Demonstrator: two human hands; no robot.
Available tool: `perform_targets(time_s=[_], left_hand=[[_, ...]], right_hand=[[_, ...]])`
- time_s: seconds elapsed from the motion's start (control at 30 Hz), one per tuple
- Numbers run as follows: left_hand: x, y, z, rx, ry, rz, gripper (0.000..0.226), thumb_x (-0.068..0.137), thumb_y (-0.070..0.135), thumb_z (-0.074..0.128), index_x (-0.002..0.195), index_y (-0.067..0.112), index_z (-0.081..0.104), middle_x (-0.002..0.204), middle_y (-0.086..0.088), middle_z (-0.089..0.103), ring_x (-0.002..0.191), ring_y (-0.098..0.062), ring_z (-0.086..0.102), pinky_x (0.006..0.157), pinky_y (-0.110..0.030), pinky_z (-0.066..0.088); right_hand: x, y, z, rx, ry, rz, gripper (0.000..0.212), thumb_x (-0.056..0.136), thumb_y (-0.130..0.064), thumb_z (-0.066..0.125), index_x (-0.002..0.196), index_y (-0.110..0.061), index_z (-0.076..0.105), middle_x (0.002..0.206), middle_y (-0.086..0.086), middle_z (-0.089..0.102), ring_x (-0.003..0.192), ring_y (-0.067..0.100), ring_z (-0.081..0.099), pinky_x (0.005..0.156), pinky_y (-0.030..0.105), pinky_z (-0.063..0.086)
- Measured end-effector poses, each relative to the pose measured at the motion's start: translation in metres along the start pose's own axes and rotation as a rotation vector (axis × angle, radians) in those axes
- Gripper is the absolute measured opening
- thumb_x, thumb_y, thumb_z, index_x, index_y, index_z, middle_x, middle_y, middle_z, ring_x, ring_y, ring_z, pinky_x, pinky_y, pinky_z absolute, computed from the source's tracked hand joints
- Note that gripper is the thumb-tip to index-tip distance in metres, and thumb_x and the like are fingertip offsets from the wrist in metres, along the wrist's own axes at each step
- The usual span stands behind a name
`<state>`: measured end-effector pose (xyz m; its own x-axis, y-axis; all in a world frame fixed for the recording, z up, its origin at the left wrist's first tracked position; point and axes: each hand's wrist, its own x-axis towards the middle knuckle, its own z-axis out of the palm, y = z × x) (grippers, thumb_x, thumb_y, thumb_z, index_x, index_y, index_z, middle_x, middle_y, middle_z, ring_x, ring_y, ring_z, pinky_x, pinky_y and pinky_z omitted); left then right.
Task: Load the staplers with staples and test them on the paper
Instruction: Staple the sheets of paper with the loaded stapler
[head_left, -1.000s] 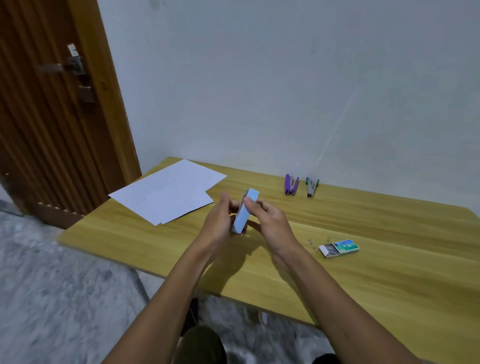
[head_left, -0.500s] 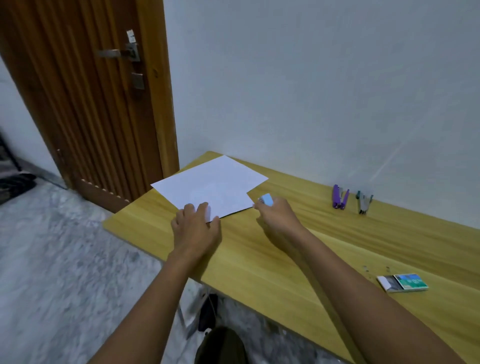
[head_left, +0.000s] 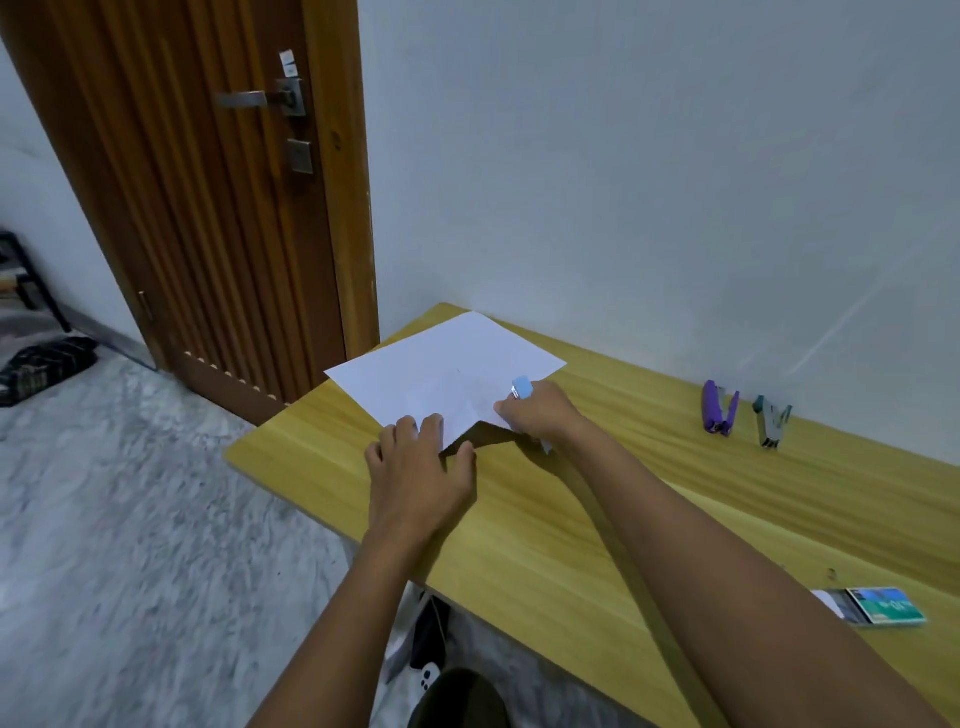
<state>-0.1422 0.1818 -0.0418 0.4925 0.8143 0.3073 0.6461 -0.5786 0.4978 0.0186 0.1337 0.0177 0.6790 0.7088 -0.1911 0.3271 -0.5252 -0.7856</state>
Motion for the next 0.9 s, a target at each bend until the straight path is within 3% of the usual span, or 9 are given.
perform_targets(time_s=[0.13, 0.23, 0.33, 0.47, 0.57, 0.63, 0.77, 0.83, 0.9], left_hand=[[-0.001, 0.004, -0.005, -0.124, 0.004, -0.026, 0.060, 0.091, 0.057, 0.050, 0.140, 0.023, 0.043, 0.139, 0.001, 0.050, 0.131, -0.022, 0.036, 0.111, -0.042, 0.023], [-0.002, 0.006, -0.010, -0.277, 0.060, -0.004, 0.062, 0.086, 0.060, 0.052, 0.137, 0.026, 0.046, 0.134, 0.004, 0.054, 0.128, -0.019, 0.040, 0.110, -0.042, 0.022], [-0.007, 0.006, -0.012, -0.440, 0.029, 0.089, 0.058, 0.083, 0.065, 0.049, 0.131, 0.031, 0.049, 0.120, 0.012, 0.060, 0.117, -0.011, 0.051, 0.104, -0.037, 0.034], [-0.019, 0.014, -0.023, -0.691, 0.024, 0.205, 0.028, 0.100, 0.028, 0.051, 0.127, 0.024, 0.058, 0.109, 0.009, 0.068, 0.101, -0.008, 0.065, 0.081, -0.024, 0.054], [-0.017, 0.011, -0.024, -0.526, 0.125, 0.286, 0.031, 0.100, 0.013, 0.051, 0.129, 0.018, 0.061, 0.114, 0.003, 0.069, 0.104, -0.010, 0.063, 0.084, -0.030, 0.054], [-0.013, 0.009, -0.023, -0.322, 0.180, 0.388, 0.038, 0.092, 0.003, 0.061, 0.128, 0.016, 0.064, 0.118, -0.002, 0.070, 0.108, -0.022, 0.064, 0.089, -0.039, 0.052], [-0.006, 0.022, -0.031, -0.158, 0.258, 0.531, 0.053, 0.079, -0.007, 0.069, 0.125, 0.019, 0.066, 0.125, -0.005, 0.067, 0.118, -0.029, 0.060, 0.092, -0.051, 0.047], [-0.009, 0.033, -0.034, -0.201, 0.288, 0.455, 0.056, 0.084, -0.001, 0.065, 0.133, 0.023, 0.059, 0.141, -0.007, 0.054, 0.130, -0.027, 0.049, 0.100, -0.049, 0.039], [-0.016, 0.050, -0.038, -0.467, 0.210, 0.225, 0.061, 0.091, 0.014, 0.064, 0.147, 0.025, 0.040, 0.151, -0.005, 0.038, 0.135, -0.021, 0.041, 0.104, -0.041, 0.037]], right_hand=[[-0.016, -0.006, -0.001, 0.206, -0.060, 0.005, 0.011, 0.090, -0.022, 0.065, 0.086, -0.014, 0.059, 0.075, 0.000, 0.058, 0.062, 0.011, 0.053, 0.053, 0.020, 0.042], [-0.030, -0.009, 0.004, 0.327, -0.115, -0.004, 0.015, 0.090, -0.027, 0.066, 0.086, -0.014, 0.059, 0.067, 0.003, 0.054, 0.057, 0.013, 0.049, 0.054, 0.025, 0.042], [-0.048, -0.011, 0.008, 0.373, -0.171, -0.039, 0.019, 0.093, -0.031, 0.064, 0.085, -0.014, 0.060, 0.060, 0.000, 0.051, 0.053, 0.012, 0.046, 0.047, 0.021, 0.041], [-0.064, -0.011, 0.004, 0.288, -0.191, -0.122, 0.023, 0.093, -0.038, 0.062, 0.086, -0.016, 0.061, 0.060, 0.001, 0.050, 0.053, 0.014, 0.046, 0.052, 0.024, 0.040], [-0.071, -0.007, -0.012, 0.342, -0.062, -0.105, 0.036, 0.092, -0.050, 0.059, 0.094, -0.014, 0.065, 0.066, 0.002, 0.058, 0.049, 0.013, 0.045, 0.053, 0.026, 0.039], [-0.076, -0.004, -0.024, 0.468, -0.039, -0.116, 0.046, 0.089, -0.058, 0.060, 0.099, -0.014, 0.069, 0.087, 0.000, 0.072, 0.050, 0.012, 0.044, 0.051, 0.025, 0.040], [-0.091, 0.002, -0.034, 0.587, 0.019, -0.091, 0.027, 0.087, -0.041, 0.068, 0.088, -0.014, 0.068, 0.087, -0.003, 0.075, 0.050, 0.011, 0.038, 0.050, 0.024, 0.037], [-0.094, 0.006, -0.036, 0.712, 0.075, -0.048, 0.018, 0.086, -0.031, 0.068, 0.086, -0.014, 0.064, 0.079, -0.002, 0.065, 0.052, 0.011, 0.037, 0.049, 0.024, 0.034], [-0.099, 0.010, -0.039, 0.890, 0.105, -0.004, 0.012, 0.087, -0.024, 0.066, 0.090, -0.013, 0.062, 0.073, -0.006, 0.063, 0.051, 0.011, 0.037, 0.046, 0.023, 0.033]])
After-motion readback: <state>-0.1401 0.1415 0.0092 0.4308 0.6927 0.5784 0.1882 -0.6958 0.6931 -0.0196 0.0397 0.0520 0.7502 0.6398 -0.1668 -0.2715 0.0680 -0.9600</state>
